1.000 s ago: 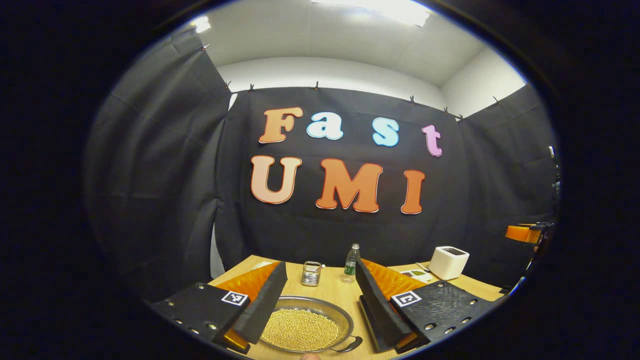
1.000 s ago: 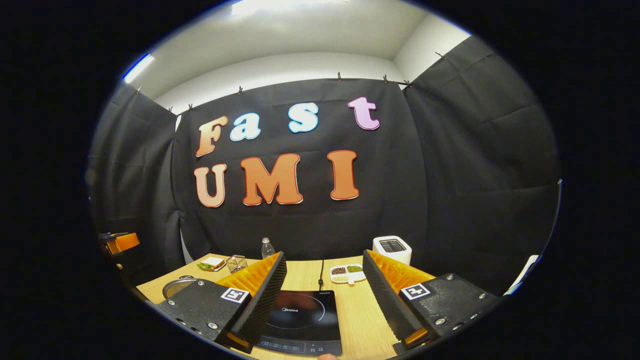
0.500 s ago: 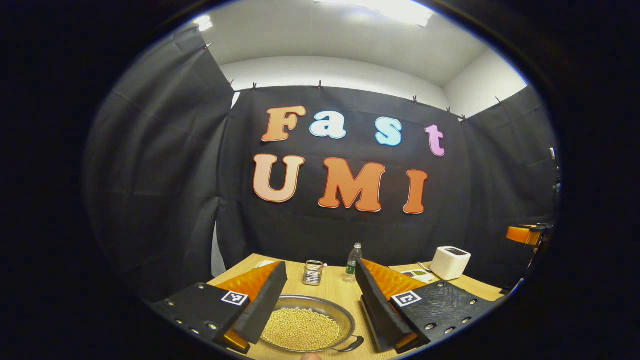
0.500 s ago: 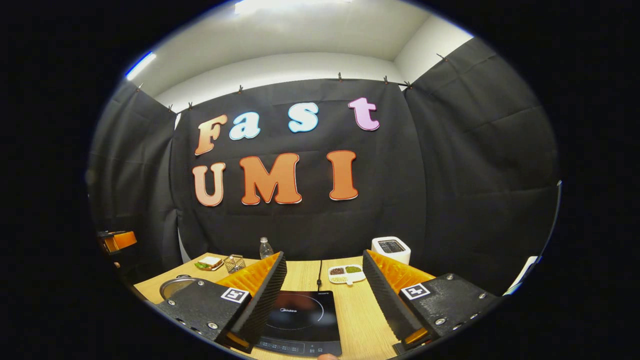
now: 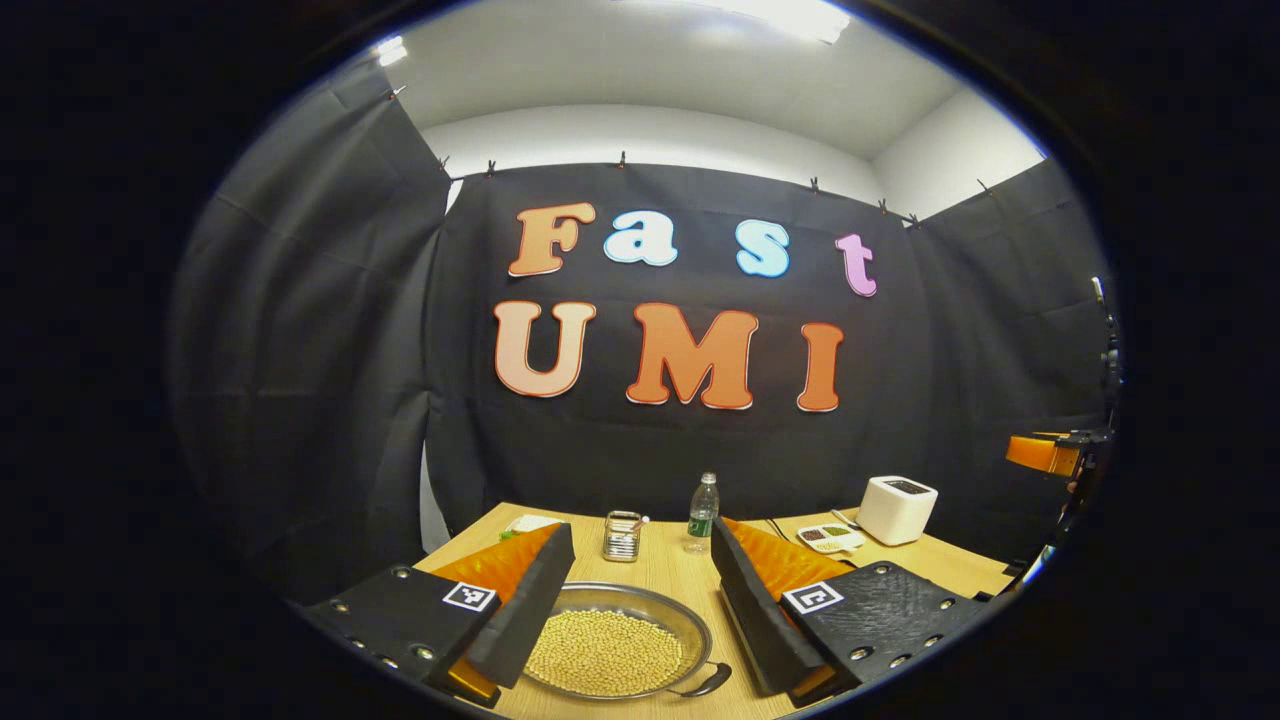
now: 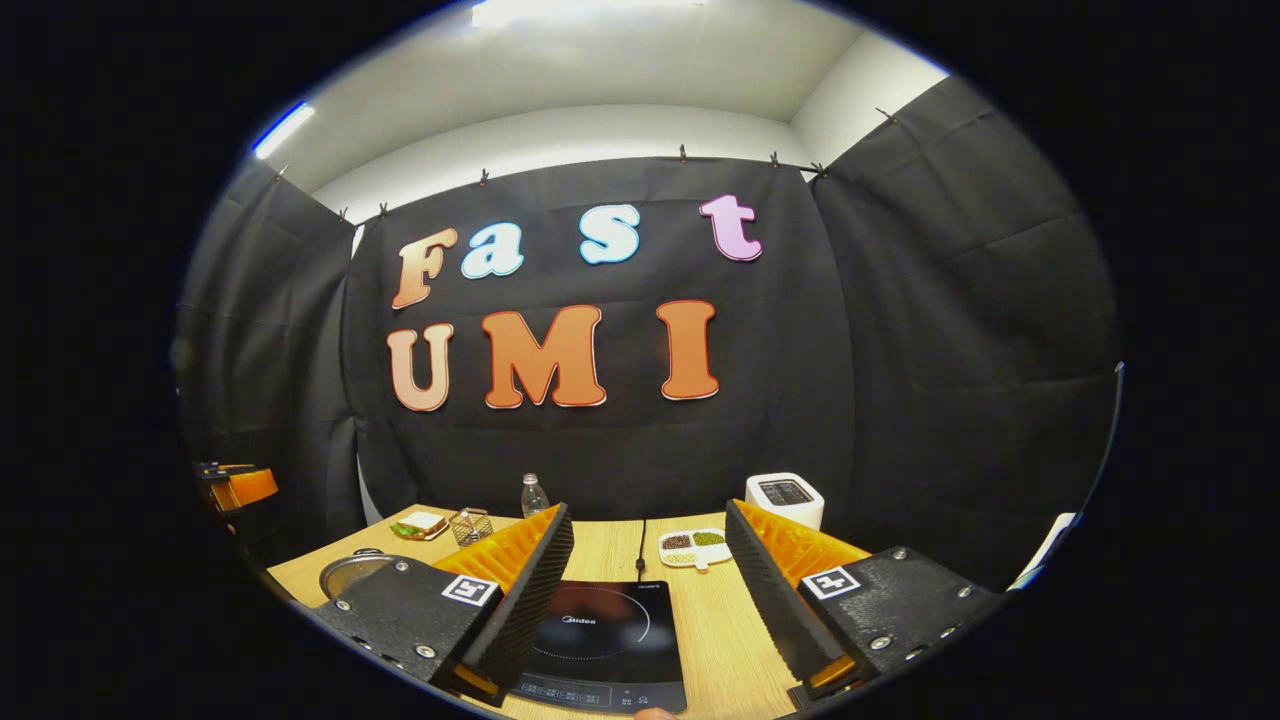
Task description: First push the handle of the pot to place it horizontally, then grasp the pot with both hands and set it on the induction cooktop.
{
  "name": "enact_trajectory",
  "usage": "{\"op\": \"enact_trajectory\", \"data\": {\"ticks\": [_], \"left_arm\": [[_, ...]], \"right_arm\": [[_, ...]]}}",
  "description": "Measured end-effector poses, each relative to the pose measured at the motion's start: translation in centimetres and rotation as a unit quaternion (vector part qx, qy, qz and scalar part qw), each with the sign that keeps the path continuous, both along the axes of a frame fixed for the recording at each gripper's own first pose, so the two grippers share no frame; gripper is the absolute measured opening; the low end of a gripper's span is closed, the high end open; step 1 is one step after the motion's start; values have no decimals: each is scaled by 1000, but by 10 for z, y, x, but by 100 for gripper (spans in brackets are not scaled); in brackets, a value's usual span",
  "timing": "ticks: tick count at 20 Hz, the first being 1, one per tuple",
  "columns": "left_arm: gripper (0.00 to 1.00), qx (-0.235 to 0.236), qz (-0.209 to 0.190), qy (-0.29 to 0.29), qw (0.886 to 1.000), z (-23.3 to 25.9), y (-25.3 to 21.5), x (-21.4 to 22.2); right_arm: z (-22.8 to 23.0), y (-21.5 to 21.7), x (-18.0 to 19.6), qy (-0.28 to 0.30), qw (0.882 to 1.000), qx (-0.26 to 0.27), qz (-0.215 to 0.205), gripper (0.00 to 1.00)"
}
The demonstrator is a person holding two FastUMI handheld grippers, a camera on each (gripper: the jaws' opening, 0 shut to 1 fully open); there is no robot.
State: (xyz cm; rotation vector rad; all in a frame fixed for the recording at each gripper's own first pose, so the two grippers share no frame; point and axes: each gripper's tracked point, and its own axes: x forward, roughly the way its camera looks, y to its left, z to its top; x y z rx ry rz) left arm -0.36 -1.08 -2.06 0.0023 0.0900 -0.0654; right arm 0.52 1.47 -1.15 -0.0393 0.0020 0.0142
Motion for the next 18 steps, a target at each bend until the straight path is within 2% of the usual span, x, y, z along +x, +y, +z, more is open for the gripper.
{"op": "enact_trajectory", "data": {"ticks": [1,2,3,4,8,9,10,12,15,16,18], "left_arm": [[89,-3,-5,7,1000,-4,-1,0],[94,-7,-12,11,1000,-6,-4,0],[92,-13,-16,15,1000,-7,-4,2],[69,-18,-15,18,1000,-8,-2,3],[40,5,-1,24,1000,-15,8,4],[34,10,-5,27,1000,-17,5,3],[34,10,-15,32,999,-21,0,4],[15,2,-25,43,999,-27,-5,7],[11,2,-36,54,998,-37,-7,5],[4,4,-37,58,998,-40,-7,5],[2,7,-42,67,997,-47,-10,5]], "right_arm": [[-1,0,0,0,1000,1,0,95],[-1,0,0,1,1000,1,0,95],[-2,0,1,2,1000,1,0,95],[-3,-1,2,2,1000,1,-1,95],[-6,1,3,6,1000,1,0,95],[-7,1,4,7,1000,0,0,95],[-8,2,5,8,1000,0,0,95],[-10,3,7,11,1000,1,2,95],[-16,6,10,17,1000,-1,5,95],[-17,5,10,19,1000,-1,4,95],[-19,4,12,21,1000,-1,3,95]]}}
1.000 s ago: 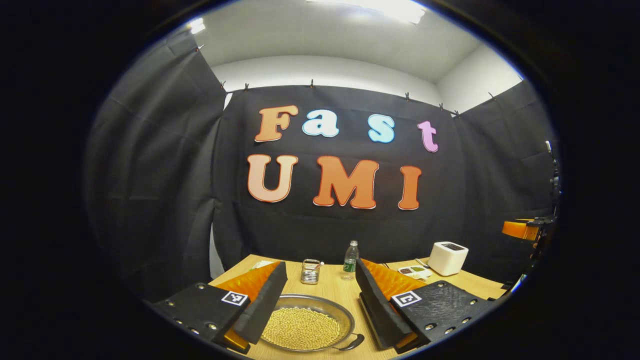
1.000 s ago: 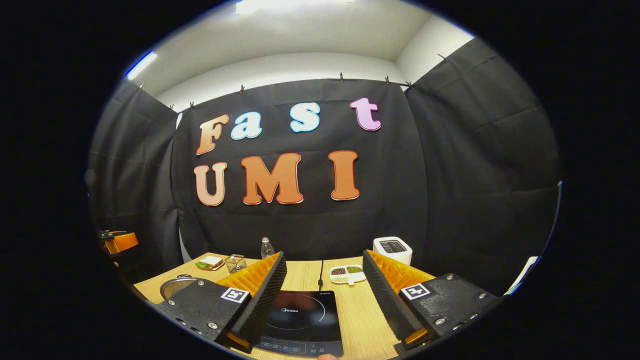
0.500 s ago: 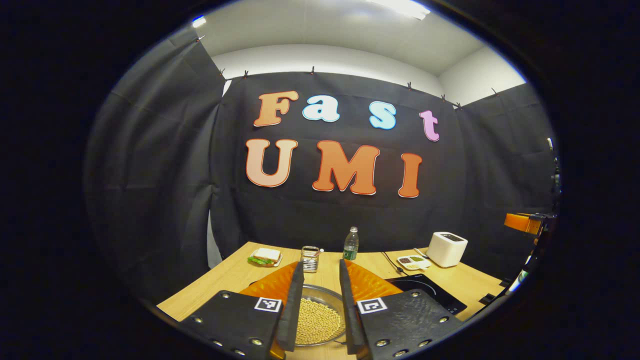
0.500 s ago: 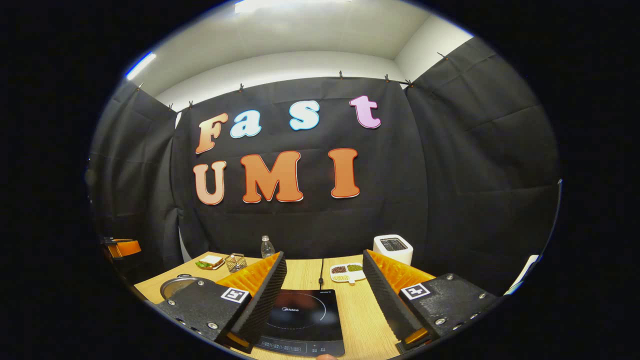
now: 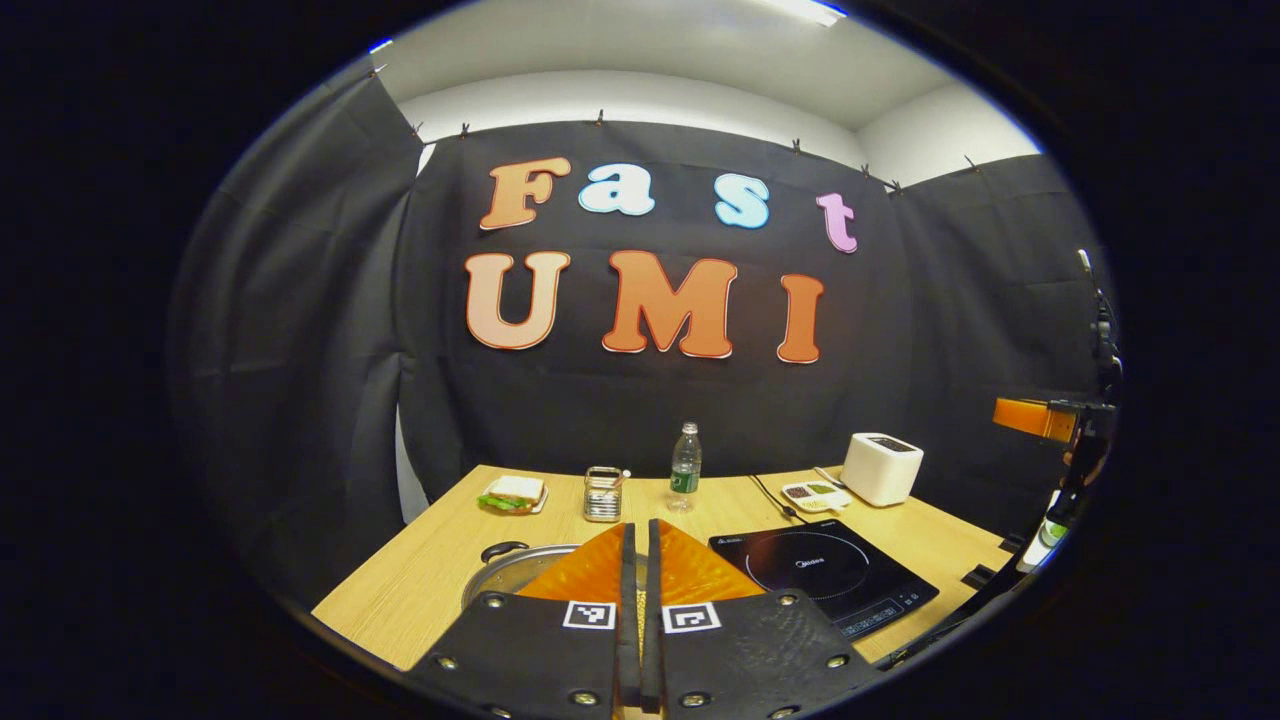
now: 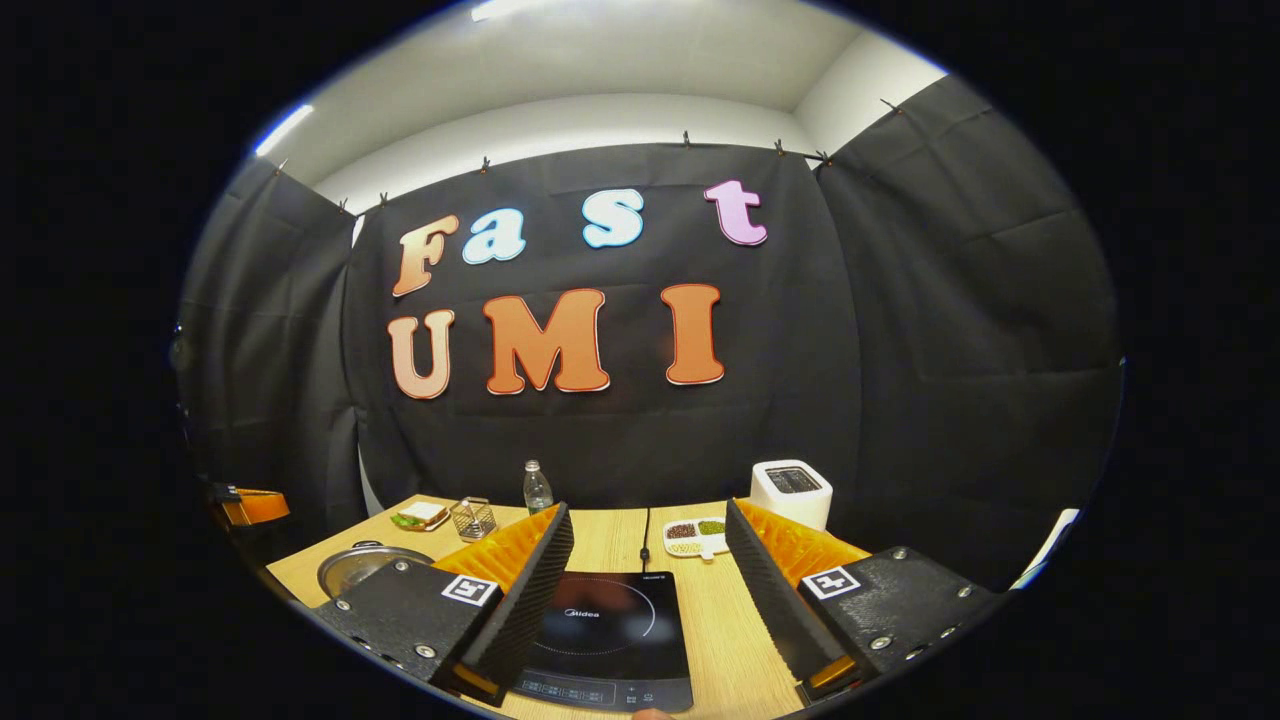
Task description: First push the handle of the pot to place it horizontally, then grasp the pot with both hands and set it on the induction cooktop.
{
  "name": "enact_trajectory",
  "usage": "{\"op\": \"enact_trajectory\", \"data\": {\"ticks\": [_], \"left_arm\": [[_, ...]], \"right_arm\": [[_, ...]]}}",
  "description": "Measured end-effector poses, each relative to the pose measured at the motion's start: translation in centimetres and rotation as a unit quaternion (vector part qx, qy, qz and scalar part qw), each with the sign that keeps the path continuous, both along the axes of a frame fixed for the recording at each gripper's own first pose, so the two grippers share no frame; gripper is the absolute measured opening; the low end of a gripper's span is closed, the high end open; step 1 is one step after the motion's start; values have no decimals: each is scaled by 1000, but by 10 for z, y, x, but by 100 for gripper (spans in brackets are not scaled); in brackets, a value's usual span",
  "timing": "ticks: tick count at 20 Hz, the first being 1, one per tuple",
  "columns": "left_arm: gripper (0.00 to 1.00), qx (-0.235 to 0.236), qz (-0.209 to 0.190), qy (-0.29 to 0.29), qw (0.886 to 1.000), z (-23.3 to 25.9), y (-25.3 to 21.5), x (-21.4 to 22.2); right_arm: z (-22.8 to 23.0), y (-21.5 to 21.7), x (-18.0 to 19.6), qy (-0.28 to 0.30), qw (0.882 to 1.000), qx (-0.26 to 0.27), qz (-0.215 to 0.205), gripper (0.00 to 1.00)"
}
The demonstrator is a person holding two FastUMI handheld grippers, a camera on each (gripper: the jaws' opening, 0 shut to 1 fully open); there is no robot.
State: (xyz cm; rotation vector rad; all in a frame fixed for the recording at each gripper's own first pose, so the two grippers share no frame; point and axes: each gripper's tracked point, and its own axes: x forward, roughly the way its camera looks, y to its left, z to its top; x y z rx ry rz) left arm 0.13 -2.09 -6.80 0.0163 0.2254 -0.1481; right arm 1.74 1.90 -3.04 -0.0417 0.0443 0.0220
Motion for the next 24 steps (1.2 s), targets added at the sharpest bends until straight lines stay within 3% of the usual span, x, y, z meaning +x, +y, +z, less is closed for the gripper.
{"op": "enact_trajectory", "data": {"ticks": [5,6,9,10,11,24], "left_arm": [[2,-28,-29,44,998,-29,-10,-10],[2,-25,-31,53,998,-36,-9,-12],[2,-27,-49,90,994,-64,-16,-25],[2,-29,-55,106,992,-74,-19,-29],[2,-30,-58,120,991,-84,-19,-31],[2,0,-71,228,971,-159,-12,-77]], "right_arm": [[-6,-4,3,6,1000,4,-2,100],[-6,-5,4,7,1000,5,-3,95],[-9,-8,5,10,1000,8,-6,95],[-10,-9,5,11,1000,9,-8,100],[-11,-12,6,12,1000,10,-10,95],[-33,-22,8,38,999,32,-19,95]]}}
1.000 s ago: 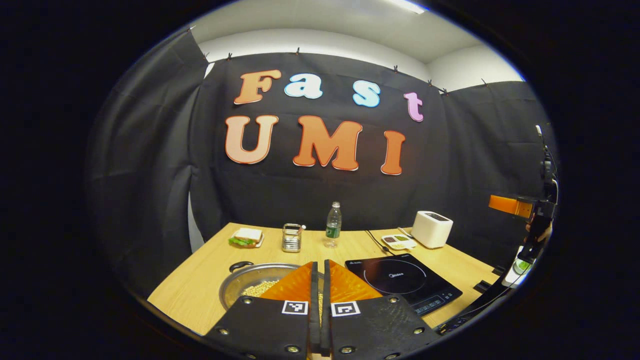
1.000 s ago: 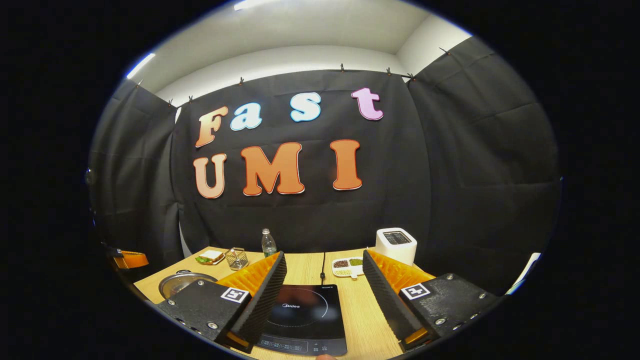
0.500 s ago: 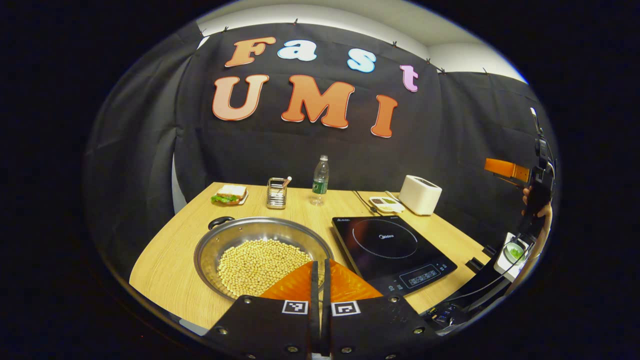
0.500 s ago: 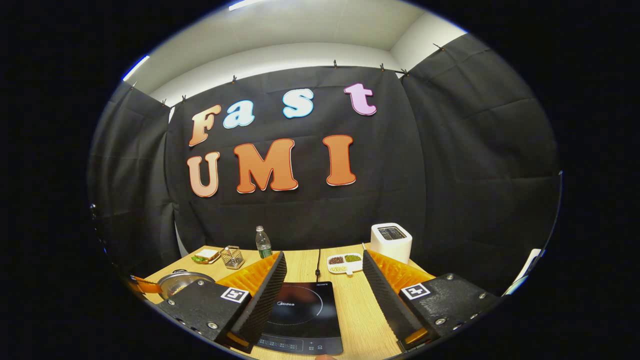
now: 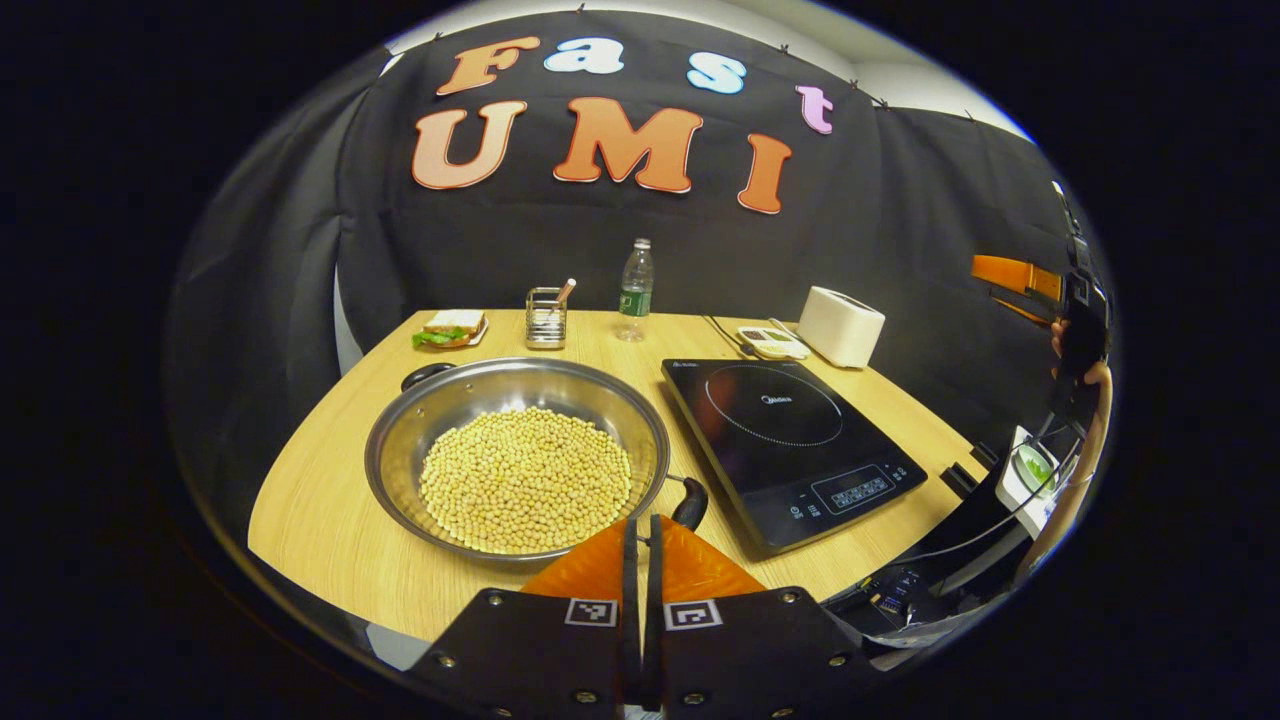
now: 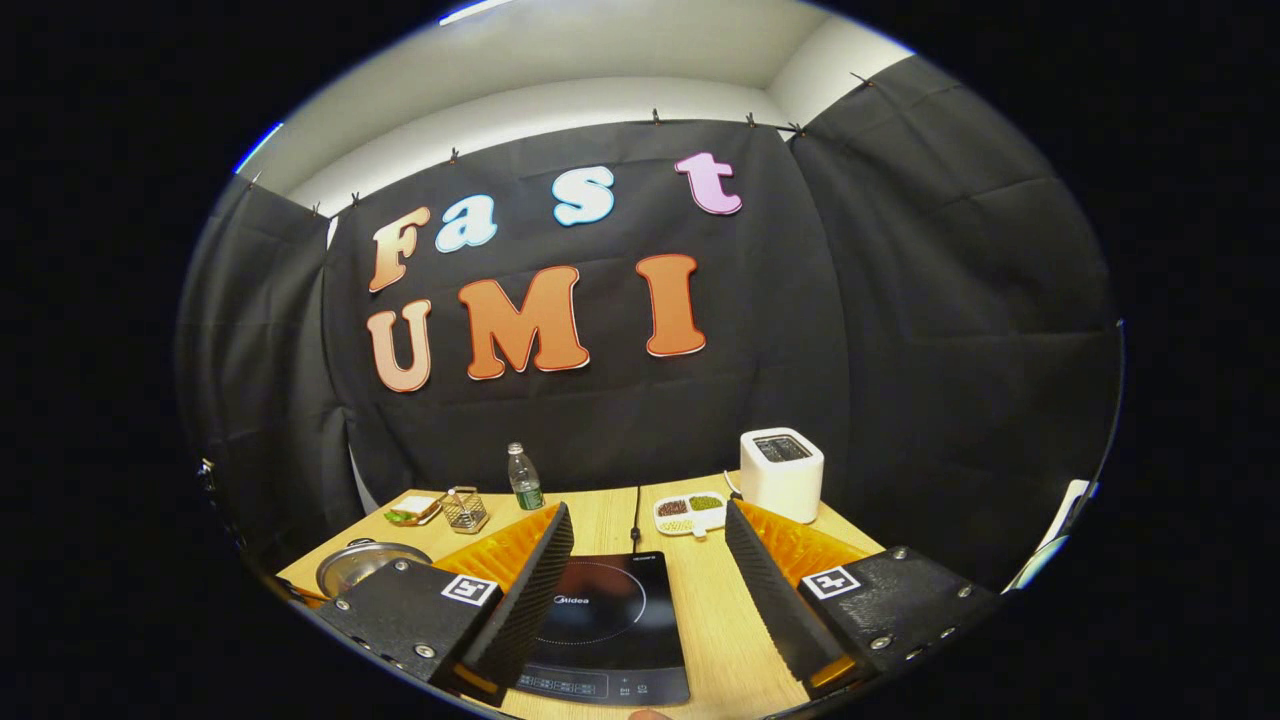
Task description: First push the handle of the pot to place it horizontally, then grasp the pot with both hands and set it on the induction cooktop.
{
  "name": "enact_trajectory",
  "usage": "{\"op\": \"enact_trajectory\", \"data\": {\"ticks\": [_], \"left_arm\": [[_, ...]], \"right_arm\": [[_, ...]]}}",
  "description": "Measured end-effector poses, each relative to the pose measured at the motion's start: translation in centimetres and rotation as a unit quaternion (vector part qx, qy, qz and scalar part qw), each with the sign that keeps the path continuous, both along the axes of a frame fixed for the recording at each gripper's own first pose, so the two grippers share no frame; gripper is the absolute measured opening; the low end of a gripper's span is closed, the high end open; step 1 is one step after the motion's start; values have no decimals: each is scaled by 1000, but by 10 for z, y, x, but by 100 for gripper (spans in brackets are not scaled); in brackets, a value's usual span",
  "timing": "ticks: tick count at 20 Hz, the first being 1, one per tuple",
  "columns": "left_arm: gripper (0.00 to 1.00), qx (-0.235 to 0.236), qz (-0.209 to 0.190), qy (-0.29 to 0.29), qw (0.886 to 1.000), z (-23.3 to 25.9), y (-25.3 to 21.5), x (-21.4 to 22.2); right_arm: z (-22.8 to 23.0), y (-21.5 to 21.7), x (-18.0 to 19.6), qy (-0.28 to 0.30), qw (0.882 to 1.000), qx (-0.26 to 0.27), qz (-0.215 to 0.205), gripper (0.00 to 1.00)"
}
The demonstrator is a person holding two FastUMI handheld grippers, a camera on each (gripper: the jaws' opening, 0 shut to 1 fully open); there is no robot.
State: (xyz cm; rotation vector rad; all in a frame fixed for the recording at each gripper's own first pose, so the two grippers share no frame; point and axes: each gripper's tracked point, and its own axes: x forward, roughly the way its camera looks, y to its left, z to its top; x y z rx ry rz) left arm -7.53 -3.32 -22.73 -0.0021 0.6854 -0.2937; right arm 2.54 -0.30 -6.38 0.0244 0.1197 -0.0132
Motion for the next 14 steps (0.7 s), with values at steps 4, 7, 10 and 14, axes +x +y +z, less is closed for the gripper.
{"op": "enact_trajectory", "data": {"ticks": [4,7,10,14], "left_arm": [[2,7,-5,27,1000,-19,0,-11],[2,12,-7,44,999,-34,1,-16],[2,7,-3,57,998,-44,1,-15],[2,11,5,70,997,-57,7,-13]], "right_arm": [[-4,-8,2,1,1000,-15,-8,95],[-4,-5,2,-1,1000,-19,-7,95],[-5,-4,2,1,1000,-20,-6,95],[-10,-7,3,6,1000,-17,-7,95]]}}
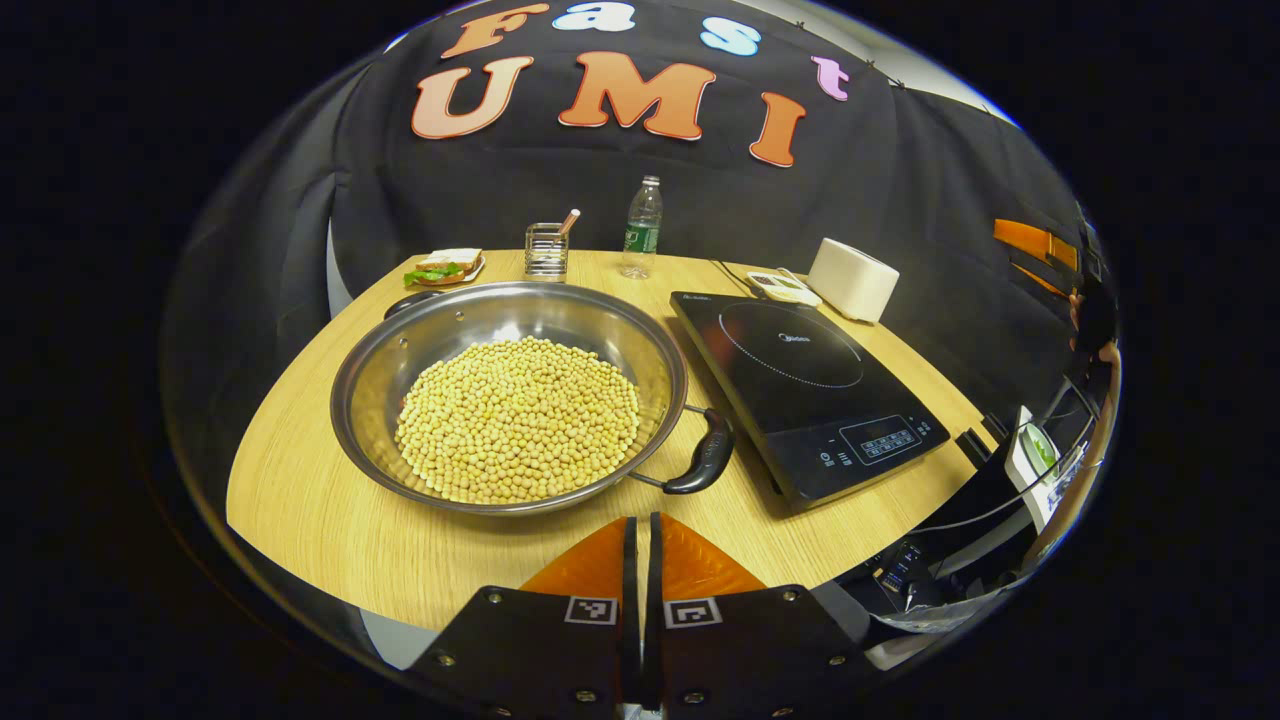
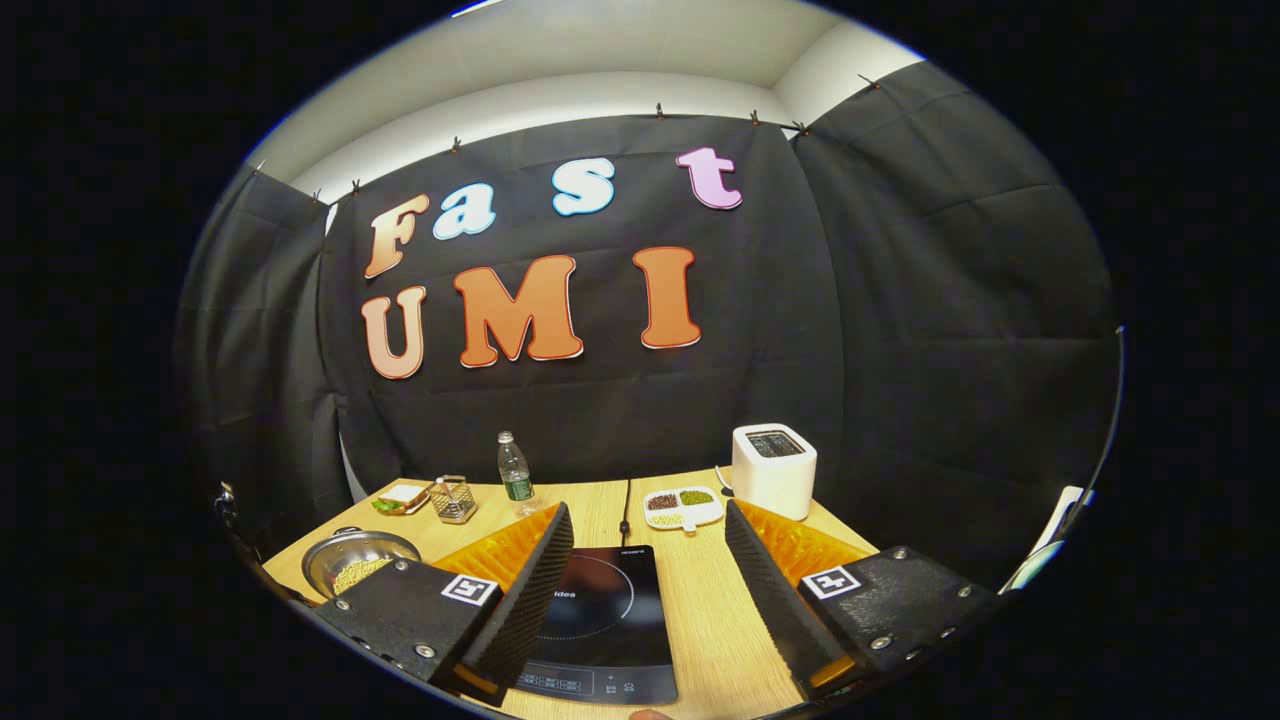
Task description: First push the handle of the pot to place it horizontally, then grasp the pot with both hands and set it on the induction cooktop.
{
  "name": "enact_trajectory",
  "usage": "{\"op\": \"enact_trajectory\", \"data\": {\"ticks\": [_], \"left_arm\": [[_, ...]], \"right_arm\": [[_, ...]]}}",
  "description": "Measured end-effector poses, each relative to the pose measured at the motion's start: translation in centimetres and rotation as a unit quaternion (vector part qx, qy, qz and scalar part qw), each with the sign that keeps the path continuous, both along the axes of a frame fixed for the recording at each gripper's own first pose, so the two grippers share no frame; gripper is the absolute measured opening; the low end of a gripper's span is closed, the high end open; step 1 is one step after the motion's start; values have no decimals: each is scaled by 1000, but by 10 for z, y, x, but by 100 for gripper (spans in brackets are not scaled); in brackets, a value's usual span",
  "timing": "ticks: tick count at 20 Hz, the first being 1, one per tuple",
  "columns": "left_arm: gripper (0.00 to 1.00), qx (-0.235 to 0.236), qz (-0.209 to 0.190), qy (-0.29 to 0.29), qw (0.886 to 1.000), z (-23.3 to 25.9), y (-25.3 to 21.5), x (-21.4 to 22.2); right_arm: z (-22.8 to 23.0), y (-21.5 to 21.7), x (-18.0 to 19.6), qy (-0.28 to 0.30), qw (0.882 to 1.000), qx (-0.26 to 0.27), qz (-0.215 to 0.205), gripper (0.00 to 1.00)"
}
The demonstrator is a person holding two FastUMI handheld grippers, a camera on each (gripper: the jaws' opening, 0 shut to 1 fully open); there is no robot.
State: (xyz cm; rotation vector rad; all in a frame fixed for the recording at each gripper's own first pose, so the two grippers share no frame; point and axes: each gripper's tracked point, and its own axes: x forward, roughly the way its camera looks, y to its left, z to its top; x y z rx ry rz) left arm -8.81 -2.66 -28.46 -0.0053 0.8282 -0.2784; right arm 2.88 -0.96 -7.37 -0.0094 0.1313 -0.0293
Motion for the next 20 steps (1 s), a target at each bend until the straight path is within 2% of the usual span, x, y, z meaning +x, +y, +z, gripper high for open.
{"op": "enact_trajectory", "data": {"ticks": [10,11,12,13,14,15,16,20], "left_arm": [[2,1,-4,10,1000,-14,-16,16],[2,4,-6,11,1000,-16,-19,17],[2,8,-7,10,1000,-17,-20,18],[2,12,-7,8,1000,-17,-22,21],[2,15,-7,6,1000,-17,-24,23],[2,16,-8,6,1000,-18,-27,26],[2,17,-9,7,1000,-19,-30,28],[2,17,-12,7,1000,-22,-39,41]], "right_arm": [[-14,-16,8,17,1000,11,-12,95],[-14,-17,8,16,1000,12,-13,100],[-14,-20,9,16,1000,13,-15,95],[-15,-21,10,16,1000,15,-16,100],[-16,-22,11,17,1000,17,-17,95],[-16,-25,10,18,1000,17,-19,100],[-18,-26,12,19,999,17,-19,95],[-20,-33,11,22,999,13,-22,95]]}}
